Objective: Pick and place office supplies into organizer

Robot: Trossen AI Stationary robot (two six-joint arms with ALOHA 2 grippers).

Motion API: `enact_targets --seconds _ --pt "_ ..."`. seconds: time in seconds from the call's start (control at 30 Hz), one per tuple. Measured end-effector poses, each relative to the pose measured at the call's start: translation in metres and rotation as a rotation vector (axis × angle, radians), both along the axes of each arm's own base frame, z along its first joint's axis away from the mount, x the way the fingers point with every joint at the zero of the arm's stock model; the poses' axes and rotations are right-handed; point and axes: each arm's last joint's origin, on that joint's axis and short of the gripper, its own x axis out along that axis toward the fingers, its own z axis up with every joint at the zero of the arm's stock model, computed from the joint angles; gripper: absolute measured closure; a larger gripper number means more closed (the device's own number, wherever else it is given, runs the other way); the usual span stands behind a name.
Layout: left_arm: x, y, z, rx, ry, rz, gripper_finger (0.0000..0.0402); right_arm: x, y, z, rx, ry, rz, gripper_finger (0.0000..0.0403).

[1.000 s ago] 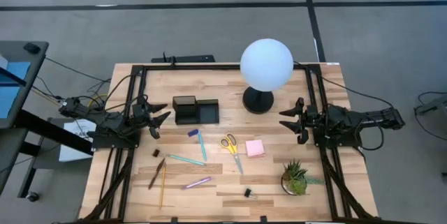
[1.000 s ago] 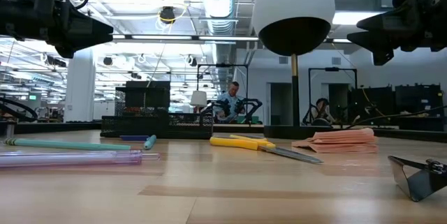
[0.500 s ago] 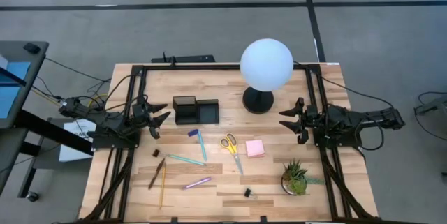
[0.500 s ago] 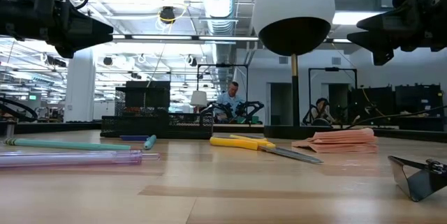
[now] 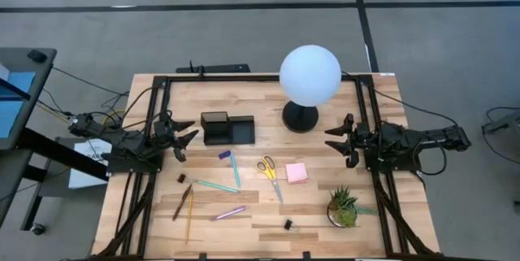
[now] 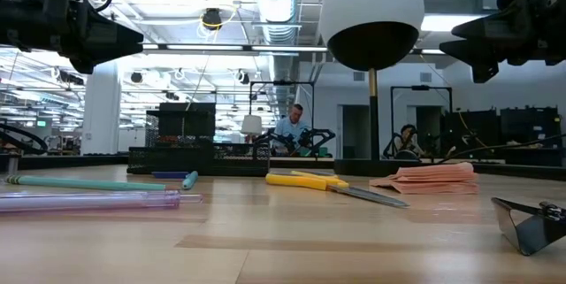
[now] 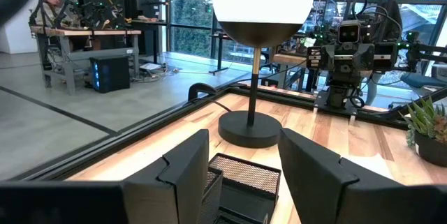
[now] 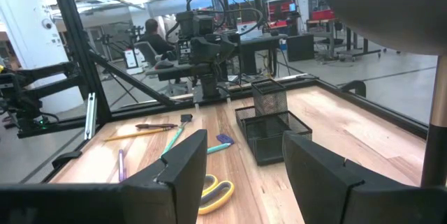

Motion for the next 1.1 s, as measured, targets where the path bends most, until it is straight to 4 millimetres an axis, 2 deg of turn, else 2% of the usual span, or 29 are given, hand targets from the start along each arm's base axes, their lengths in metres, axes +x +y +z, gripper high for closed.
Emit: enact_targets --seconds 1.0,1.1 --pt "0.0 0.0 0.0 0.0 0.0 0.0 0.0233 0.0 0.0 0.0 0.001 0.0 0.0 0.022" --pt "0.0 0.0 0.0 0.0 0.0 0.0 0.0233 0.0 0.0001 0.0001 0.089 -0.007 0.003 0.0221"
